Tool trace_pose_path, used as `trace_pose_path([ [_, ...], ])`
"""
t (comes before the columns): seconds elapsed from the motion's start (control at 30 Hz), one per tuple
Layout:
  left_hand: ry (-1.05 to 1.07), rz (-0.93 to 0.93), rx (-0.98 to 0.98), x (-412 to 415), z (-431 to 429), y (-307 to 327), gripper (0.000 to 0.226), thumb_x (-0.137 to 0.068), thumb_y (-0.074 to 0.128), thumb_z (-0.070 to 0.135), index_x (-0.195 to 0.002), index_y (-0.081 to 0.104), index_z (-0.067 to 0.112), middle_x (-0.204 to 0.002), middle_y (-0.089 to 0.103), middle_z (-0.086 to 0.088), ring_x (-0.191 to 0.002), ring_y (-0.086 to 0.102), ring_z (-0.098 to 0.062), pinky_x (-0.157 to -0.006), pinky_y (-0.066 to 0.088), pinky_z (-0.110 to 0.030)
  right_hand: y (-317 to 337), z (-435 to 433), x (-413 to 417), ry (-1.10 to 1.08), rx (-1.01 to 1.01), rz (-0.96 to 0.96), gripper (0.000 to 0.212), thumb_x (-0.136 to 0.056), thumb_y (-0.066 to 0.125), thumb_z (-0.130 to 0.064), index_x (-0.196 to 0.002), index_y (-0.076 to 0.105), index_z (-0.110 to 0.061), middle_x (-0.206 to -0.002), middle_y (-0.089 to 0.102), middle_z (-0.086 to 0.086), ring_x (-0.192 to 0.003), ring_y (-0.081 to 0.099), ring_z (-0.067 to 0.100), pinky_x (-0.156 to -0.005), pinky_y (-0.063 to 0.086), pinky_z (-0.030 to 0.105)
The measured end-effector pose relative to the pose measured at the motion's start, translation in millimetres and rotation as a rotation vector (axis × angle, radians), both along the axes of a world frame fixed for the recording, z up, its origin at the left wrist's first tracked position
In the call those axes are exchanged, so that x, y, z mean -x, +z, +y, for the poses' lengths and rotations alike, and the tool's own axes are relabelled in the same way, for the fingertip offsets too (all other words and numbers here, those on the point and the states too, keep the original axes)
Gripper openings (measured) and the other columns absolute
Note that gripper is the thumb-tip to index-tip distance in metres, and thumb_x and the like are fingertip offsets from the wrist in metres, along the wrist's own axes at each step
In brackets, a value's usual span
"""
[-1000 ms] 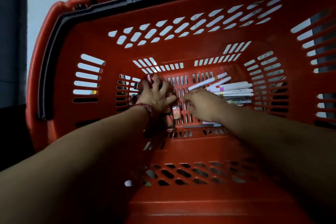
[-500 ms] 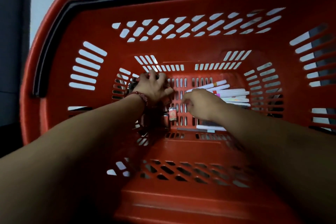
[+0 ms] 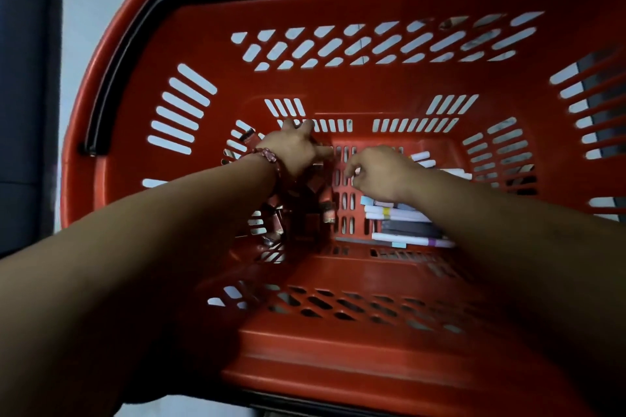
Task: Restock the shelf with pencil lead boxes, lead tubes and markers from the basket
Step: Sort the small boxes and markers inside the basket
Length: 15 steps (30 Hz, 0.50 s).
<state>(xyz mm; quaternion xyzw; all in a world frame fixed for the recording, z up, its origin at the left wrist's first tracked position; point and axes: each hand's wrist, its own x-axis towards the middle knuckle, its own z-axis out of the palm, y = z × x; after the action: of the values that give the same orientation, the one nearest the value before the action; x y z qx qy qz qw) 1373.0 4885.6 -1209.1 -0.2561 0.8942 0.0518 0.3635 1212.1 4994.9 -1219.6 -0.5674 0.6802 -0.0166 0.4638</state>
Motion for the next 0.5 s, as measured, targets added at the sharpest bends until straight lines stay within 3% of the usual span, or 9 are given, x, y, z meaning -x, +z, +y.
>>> trace_pose_path([
  [0.1, 0.158, 0.062, -0.033, -1, 3, 5, 0.059, -0.088, 0.072, 0.039, -0.139, 0.043, 0.046, -0.14, 0.034, -0.014, -0.129, 0.04, -0.047, -0.086, 0.054, -0.05, 7, -6, 1, -0.031, -0.001, -0.014, 0.022, -0.094, 0.057, -0.01, -0.105, 0.07, -0.023, -0.1, 0.066, -0.004, -0.092, 0.061, 0.017, -0.08, 0.047, 0.028],
  [0.17, 0.235, 0.14, -0.041, -1, 5, 7, 0.049, -0.089, 0.071, 0.04, -0.132, 0.047, 0.043, -0.135, 0.038, -0.013, -0.126, 0.043, -0.045, -0.087, 0.055, -0.052, 12, -11, 2, -0.043, 0.014, -0.014, 0.019, -0.095, 0.058, -0.009, -0.096, 0.068, -0.025, -0.104, 0.067, -0.002, -0.094, 0.063, 0.017, -0.08, 0.051, 0.029],
  [0.27, 0.335, 0.295, -0.06, 1, 8, 12, 0.036, -0.091, 0.068, 0.043, -0.122, 0.051, 0.04, -0.128, 0.042, -0.013, -0.116, 0.051, -0.041, -0.083, 0.056, -0.05, 26, -13, 6, -0.073, 0.034, -0.021, 0.018, -0.096, 0.058, -0.009, -0.1, 0.07, -0.022, -0.102, 0.065, -0.001, -0.085, 0.062, 0.014, -0.069, 0.044, 0.024],
  [0.4, 0.517, 0.591, -0.154, 6, 19, 31, 0.032, -0.085, 0.071, 0.021, -0.112, 0.058, 0.033, -0.112, 0.048, -0.007, -0.092, 0.055, -0.024, -0.077, 0.054, -0.033, 54, -4, 18, -0.085, 0.092, -0.005, 0.02, -0.097, 0.057, -0.01, -0.105, 0.074, -0.016, -0.091, 0.061, -0.008, -0.076, 0.055, 0.006, -0.065, 0.04, 0.018],
  [0.5, 0.766, 0.766, -0.261, 13, 30, 53, 0.041, -0.083, 0.063, -0.001, -0.101, 0.055, 0.035, -0.102, 0.062, -0.005, -0.074, 0.061, -0.015, -0.055, 0.051, -0.019, 78, 7, 26, -0.101, 0.123, 0.043, 0.02, -0.095, 0.058, -0.01, -0.103, 0.075, -0.016, -0.088, 0.063, -0.011, -0.075, 0.056, 0.009, -0.071, 0.041, 0.019],
])
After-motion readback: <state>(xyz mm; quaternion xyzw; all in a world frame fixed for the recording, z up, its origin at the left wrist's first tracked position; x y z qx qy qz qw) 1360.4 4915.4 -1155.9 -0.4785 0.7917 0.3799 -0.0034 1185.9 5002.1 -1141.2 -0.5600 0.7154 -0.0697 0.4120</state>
